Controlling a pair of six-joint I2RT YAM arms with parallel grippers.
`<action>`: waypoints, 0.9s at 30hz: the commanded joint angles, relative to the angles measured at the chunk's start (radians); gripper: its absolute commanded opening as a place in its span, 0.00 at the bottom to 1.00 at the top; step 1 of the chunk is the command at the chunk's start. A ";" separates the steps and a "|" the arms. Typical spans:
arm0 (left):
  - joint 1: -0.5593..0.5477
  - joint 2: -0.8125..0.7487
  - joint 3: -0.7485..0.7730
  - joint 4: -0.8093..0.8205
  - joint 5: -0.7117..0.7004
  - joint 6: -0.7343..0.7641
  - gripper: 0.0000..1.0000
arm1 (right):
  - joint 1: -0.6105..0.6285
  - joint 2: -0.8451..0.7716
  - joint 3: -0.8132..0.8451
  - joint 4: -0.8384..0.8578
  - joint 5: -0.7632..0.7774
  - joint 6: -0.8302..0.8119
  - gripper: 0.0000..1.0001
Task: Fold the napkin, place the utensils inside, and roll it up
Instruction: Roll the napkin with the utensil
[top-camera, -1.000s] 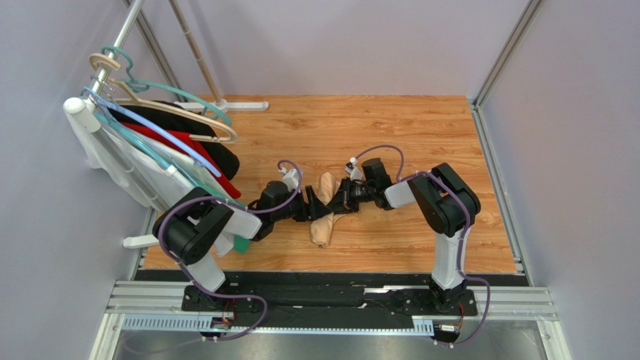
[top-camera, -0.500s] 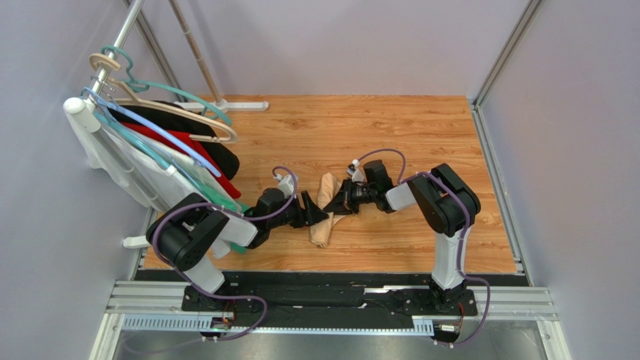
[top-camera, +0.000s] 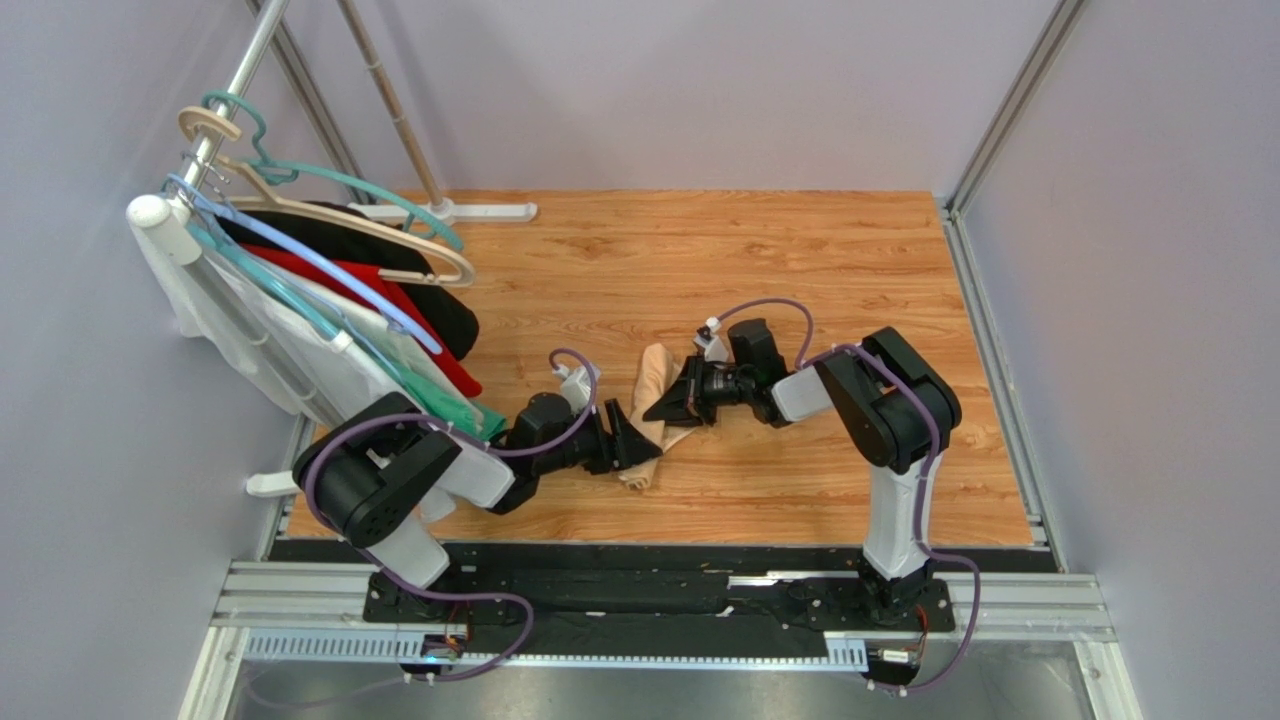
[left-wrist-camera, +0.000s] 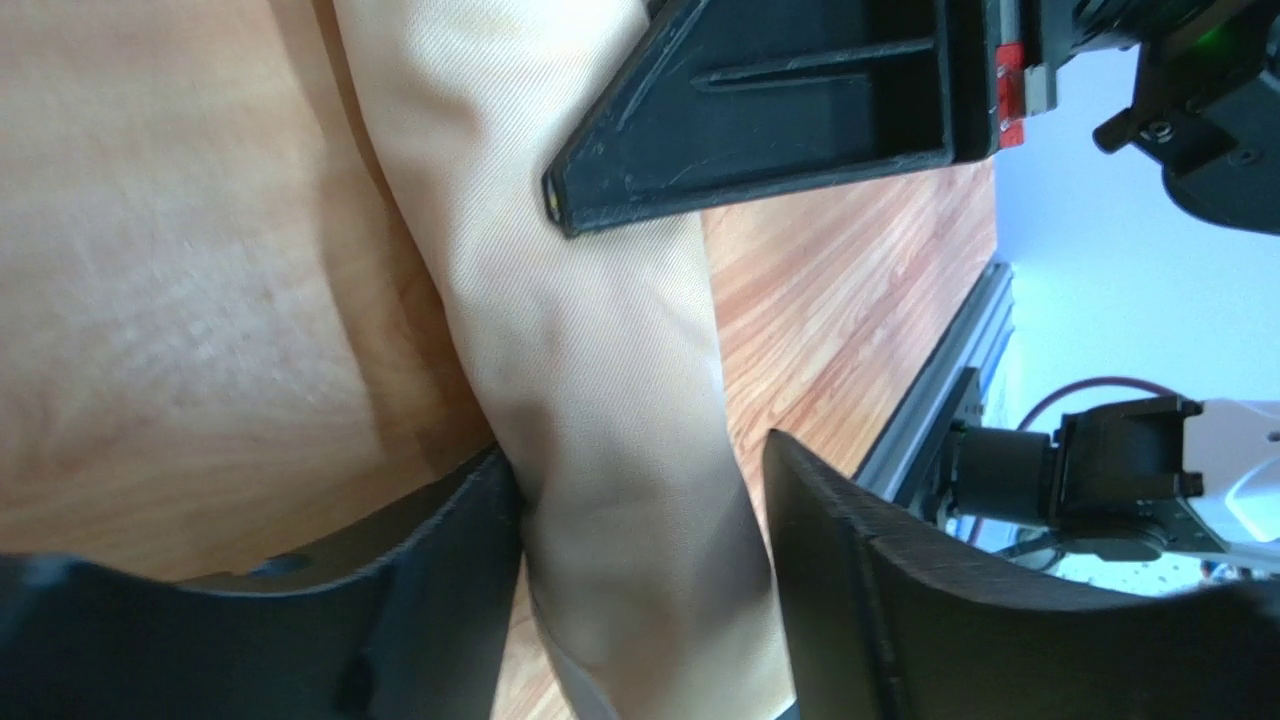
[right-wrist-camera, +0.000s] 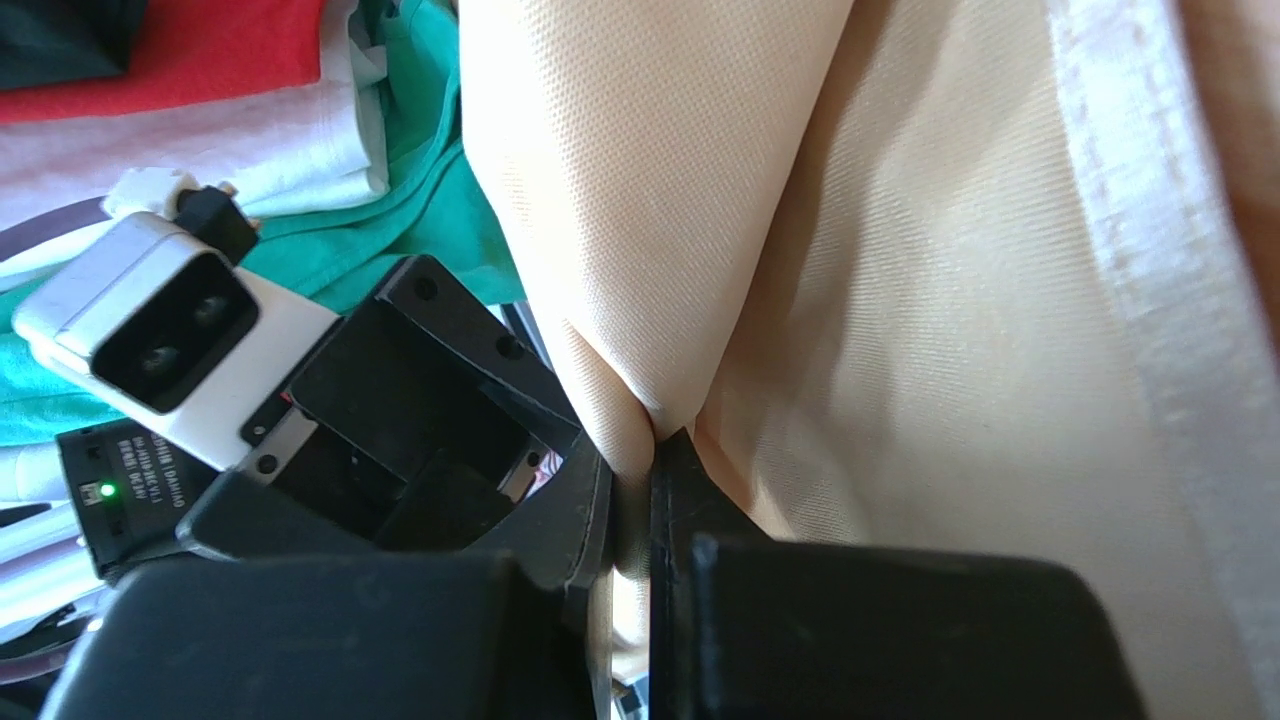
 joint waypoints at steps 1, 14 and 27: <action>-0.022 -0.003 -0.045 -0.093 0.005 -0.031 0.61 | -0.003 -0.047 0.005 0.054 -0.029 0.019 0.00; -0.020 -0.033 -0.033 -0.109 0.001 -0.059 0.13 | -0.005 -0.041 -0.016 0.086 -0.019 0.024 0.00; -0.022 -0.129 0.073 -0.526 -0.128 0.036 0.00 | -0.005 -0.121 0.076 -0.346 0.147 -0.289 0.36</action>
